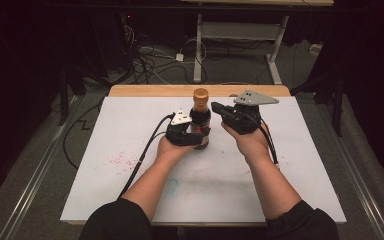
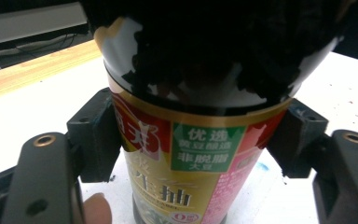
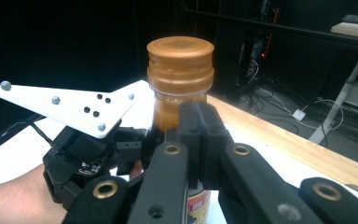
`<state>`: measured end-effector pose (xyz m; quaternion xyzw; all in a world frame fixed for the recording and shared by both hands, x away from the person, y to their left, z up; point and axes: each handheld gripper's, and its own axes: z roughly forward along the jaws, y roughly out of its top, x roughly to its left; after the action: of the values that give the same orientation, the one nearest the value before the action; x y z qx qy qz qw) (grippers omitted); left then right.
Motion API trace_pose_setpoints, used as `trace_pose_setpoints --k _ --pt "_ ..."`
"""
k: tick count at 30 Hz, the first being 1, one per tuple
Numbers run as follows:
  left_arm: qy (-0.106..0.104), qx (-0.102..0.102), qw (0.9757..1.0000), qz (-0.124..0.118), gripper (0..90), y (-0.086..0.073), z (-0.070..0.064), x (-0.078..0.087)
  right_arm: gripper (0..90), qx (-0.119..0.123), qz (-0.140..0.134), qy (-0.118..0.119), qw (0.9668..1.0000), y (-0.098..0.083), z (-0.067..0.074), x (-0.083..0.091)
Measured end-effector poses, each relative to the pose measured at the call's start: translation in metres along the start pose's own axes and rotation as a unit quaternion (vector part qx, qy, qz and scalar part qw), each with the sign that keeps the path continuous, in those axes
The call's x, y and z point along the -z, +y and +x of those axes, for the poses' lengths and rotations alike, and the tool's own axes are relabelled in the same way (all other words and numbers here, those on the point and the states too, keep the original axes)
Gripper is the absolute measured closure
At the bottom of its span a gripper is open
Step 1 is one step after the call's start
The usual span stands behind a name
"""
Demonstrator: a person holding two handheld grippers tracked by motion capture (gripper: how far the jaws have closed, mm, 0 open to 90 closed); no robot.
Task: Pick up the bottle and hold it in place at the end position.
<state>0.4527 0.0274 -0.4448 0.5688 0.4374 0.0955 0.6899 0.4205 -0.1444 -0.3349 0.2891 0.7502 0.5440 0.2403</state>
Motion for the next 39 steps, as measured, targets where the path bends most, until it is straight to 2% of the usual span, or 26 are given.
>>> trace_pose_setpoints --k 2,11,22,39 --pt "0.001 -0.005 1.0000 0.000 28.0 -0.001 -0.001 0.000 90.0 0.001 0.000 0.001 1.0000 0.003 0.000 -0.001" --pt "0.001 -0.005 1.0000 0.002 28.7 -0.001 -0.001 0.001 90.0 0.017 0.020 -0.002 0.9997 0.019 0.000 -0.006" --pt "0.003 -0.011 0.9999 0.002 28.7 -0.002 -0.001 0.001 90.0 0.025 0.046 0.004 0.9986 0.026 0.002 -0.007" --pt "0.008 -0.011 0.9999 -0.005 29.1 -0.003 -0.002 0.001 90.0 0.027 0.059 0.012 0.9978 0.032 0.004 -0.008"
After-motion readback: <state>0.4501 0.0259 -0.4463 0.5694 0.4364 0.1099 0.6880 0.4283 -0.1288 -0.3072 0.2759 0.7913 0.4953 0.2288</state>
